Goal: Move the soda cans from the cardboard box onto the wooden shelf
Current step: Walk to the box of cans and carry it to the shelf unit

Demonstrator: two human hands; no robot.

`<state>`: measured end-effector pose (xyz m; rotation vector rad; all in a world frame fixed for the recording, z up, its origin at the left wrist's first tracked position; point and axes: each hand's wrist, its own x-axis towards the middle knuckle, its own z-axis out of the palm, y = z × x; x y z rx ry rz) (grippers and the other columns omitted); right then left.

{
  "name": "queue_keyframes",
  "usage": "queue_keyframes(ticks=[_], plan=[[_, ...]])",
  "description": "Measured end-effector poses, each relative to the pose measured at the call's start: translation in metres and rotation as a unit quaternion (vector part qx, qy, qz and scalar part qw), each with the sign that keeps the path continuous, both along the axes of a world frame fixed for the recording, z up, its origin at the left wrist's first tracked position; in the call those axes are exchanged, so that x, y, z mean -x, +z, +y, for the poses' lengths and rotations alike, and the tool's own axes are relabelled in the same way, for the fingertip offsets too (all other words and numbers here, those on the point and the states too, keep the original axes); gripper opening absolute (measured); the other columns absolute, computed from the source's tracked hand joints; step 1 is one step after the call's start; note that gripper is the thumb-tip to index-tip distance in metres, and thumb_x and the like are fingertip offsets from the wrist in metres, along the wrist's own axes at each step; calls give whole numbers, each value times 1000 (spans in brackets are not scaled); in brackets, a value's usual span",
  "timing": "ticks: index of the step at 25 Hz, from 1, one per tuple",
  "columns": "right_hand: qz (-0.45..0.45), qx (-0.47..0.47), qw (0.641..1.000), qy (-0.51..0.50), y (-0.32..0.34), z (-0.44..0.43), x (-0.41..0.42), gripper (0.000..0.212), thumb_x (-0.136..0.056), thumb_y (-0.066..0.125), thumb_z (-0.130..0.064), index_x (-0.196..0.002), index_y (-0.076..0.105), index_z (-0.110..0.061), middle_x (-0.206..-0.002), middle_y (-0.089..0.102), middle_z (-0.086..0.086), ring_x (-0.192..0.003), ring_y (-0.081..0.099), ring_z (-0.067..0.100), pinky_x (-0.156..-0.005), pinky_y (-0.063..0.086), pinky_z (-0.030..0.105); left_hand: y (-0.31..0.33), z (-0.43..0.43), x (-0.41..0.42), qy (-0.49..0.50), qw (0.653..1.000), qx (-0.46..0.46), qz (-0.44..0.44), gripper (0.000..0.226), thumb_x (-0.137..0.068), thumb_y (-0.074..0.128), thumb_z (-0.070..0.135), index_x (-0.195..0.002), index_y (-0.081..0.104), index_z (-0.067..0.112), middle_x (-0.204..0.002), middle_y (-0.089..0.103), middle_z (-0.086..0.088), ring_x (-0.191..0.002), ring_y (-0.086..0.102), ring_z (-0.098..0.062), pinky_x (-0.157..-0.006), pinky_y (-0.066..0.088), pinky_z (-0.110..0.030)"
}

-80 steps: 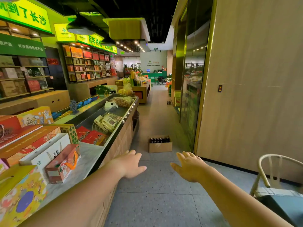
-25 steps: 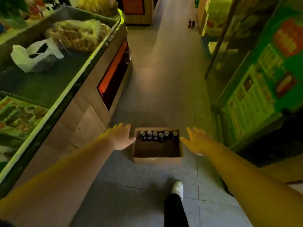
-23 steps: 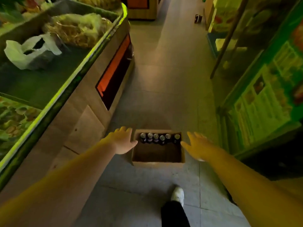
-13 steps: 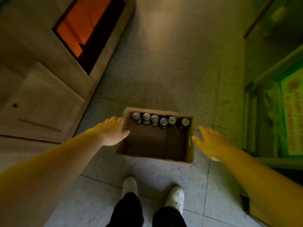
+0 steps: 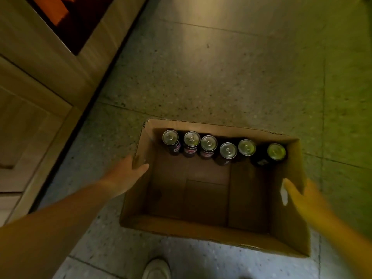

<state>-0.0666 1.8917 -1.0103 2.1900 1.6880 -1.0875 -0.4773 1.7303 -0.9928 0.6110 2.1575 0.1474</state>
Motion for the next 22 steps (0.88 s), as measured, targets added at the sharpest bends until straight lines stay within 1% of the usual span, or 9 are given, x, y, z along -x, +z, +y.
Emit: queue_keyframes(ticks=[2,5,8,11,13,15,18,20,22], plan=[[3,-17,1000,-19,-3,-1,1,82,-79,45,-72,-139,37,-17,-134,54,16,-112,58,40,-90,49,57,-12,3,-1,33,999,-13,-5,57,-88,65,50,-132,51,16,-125,59,-7,-115,57,-28,-97,49,-47],[49,-16,997,-56,-7,-1,-2,54,-77,59,-61,-108,61,-17,-87,71,11,-72,67,31,-68,58,47,-29,7,-5,95,995,-11,-3,29,-92,67,27,-114,57,10,-101,64,-13,-87,62,-27,-73,53,-39],[74,10,994,-83,-15,1,-8,32,-83,65,-47,-95,65,-18,-69,68,7,-61,66,27,-59,55,40,-30,6,-7,134,990,-6,-32,14,-96,62,22,-100,54,11,-89,61,-15,-77,59,-27,-61,44,-35],[59,30,996,-64,-23,2,-16,40,-82,67,-44,-85,69,-5,-47,55,8,-41,51,28,-48,45,37,-29,9,-7,128,991,-22,-28,19,-101,54,23,-100,60,5,-85,60,-13,-73,56,-25,-59,40,-34],[69,37,995,-62,-20,6,-18,46,-81,68,-44,-83,68,2,-54,55,20,-44,48,32,-50,44,40,-25,11,-7,118,992,-37,-30,25,-104,46,25,-101,62,6,-88,61,-13,-72,55,-23,-60,39,-33],[93,53,990,-89,-3,8,-17,41,-84,69,-38,-78,66,3,-57,53,25,-48,47,28,-53,43,39,-15,13,-5,110,992,-48,-30,29,-104,44,26,-100,64,6,-86,61,-11,-70,54,-20,-62,37,-33],[139,61,981,-121,46,6,-14,37,-86,67,-36,-74,61,-2,-58,51,11,-51,49,24,-62,44,39,23,18,1,98,992,-62,-43,35,-104,43,27,-92,66,4,-88,65,-16,-79,60,-28,-67,39,-34],[167,52,971,-165,99,10,-4,39,-87,65,-39,-94,62,-1,-82,62,14,-77,62,30,-82,49,48,62,29,7,109,990,-77,-48,39,-104,45,26,-86,67,-1,-88,67,-20,-86,62,-34,-70,40,-35],[204,50,952,-225,167,19,6,40,-92,57,-36,-107,58,1,-94,59,16,-98,58,35,-101,38,51,116,43,14,124,985,-107,-57,41,-103,48,24,-77,66,-2,-81,65,-20,-83,62,-39,-69,40,-36]])
